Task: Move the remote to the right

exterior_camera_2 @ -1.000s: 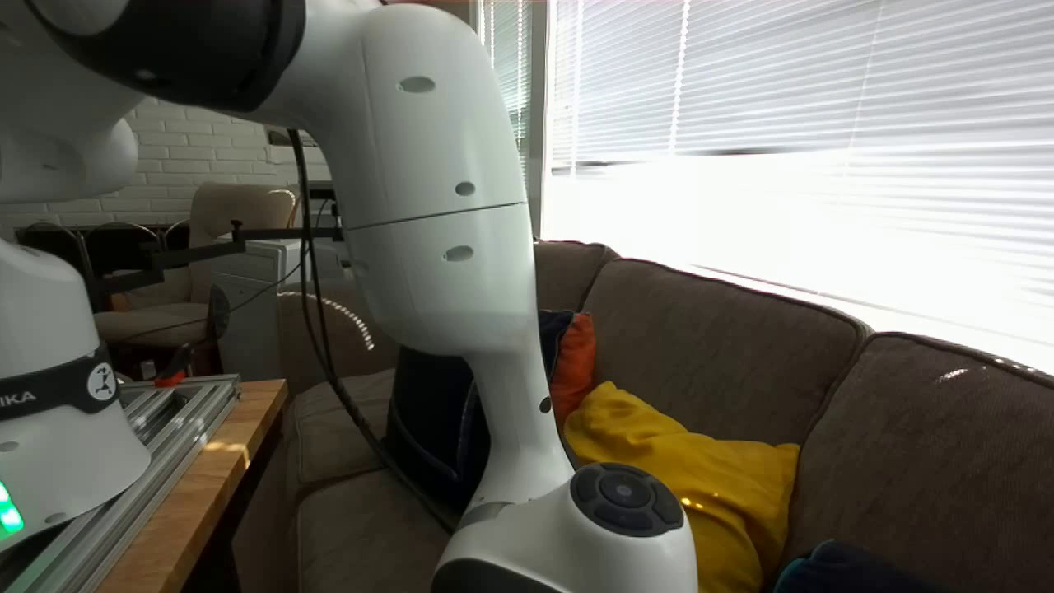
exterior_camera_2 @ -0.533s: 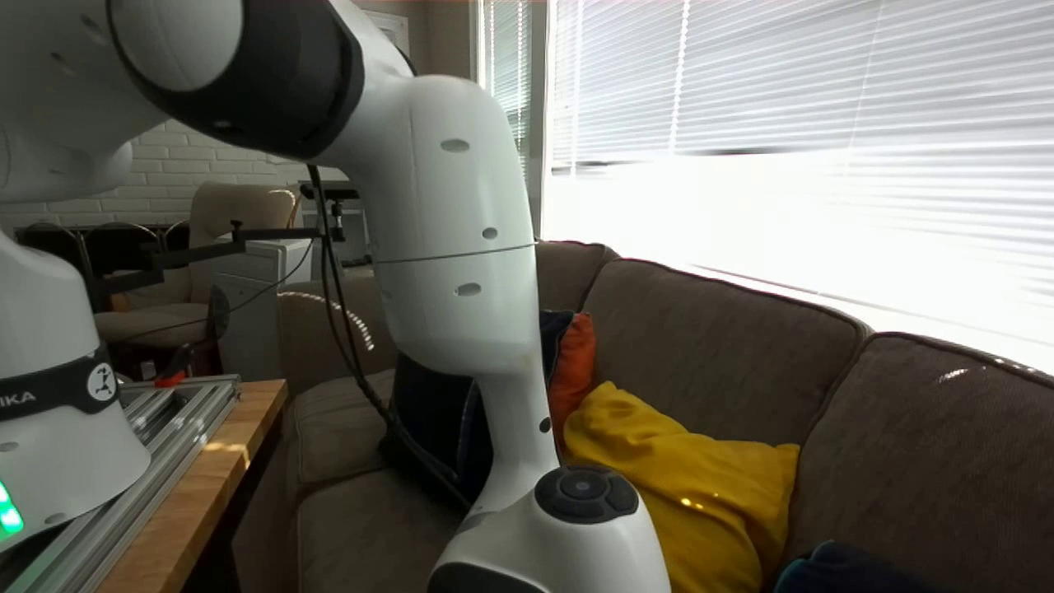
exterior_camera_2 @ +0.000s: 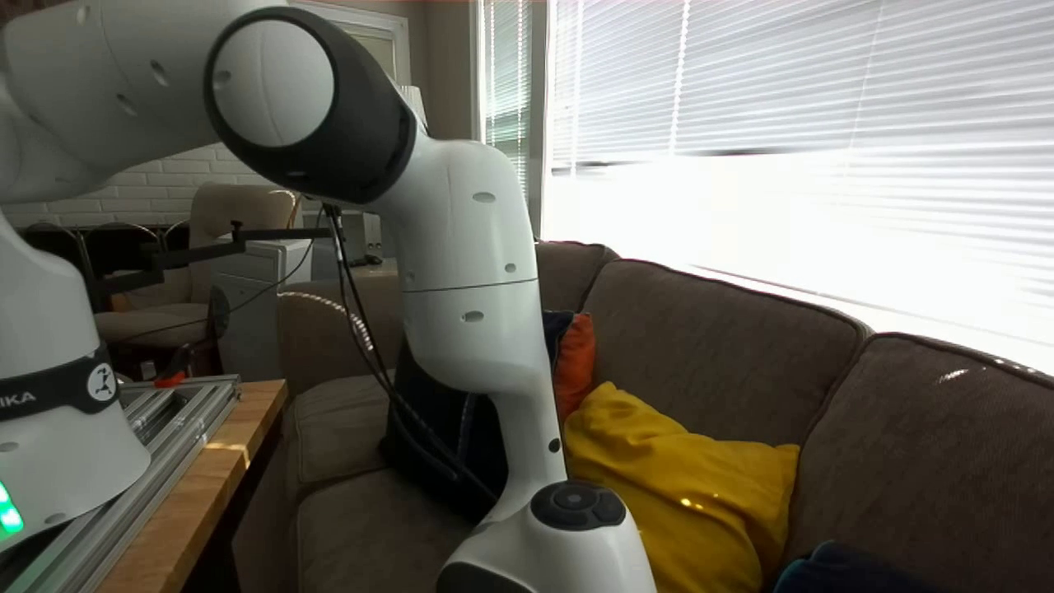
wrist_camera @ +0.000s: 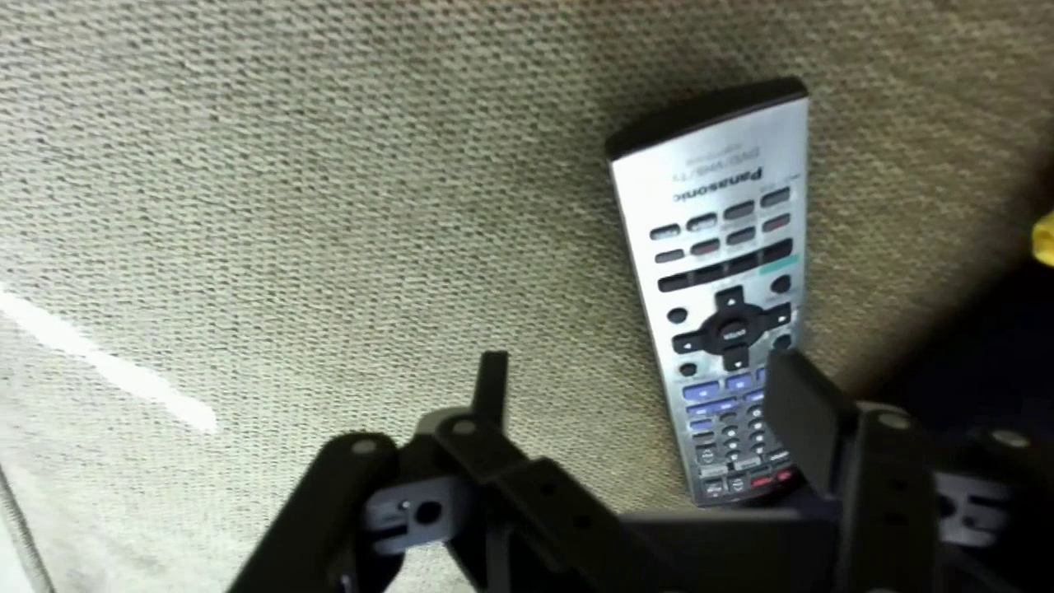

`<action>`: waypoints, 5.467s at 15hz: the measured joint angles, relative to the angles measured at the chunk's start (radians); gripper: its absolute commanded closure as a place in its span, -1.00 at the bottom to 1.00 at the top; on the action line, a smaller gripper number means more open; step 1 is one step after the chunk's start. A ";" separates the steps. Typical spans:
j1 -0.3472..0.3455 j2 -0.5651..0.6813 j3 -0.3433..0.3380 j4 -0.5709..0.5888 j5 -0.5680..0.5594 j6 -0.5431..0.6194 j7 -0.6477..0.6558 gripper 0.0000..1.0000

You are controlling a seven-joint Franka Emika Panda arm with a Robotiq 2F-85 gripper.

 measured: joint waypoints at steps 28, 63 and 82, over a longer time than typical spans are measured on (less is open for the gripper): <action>-0.153 0.077 0.117 0.156 -0.273 -0.197 -0.375 -0.47; 0.177 0.099 -0.147 0.168 -0.017 -0.248 0.217 -1.00; -0.144 -0.185 0.154 -0.165 -0.400 -0.307 -0.587 -1.00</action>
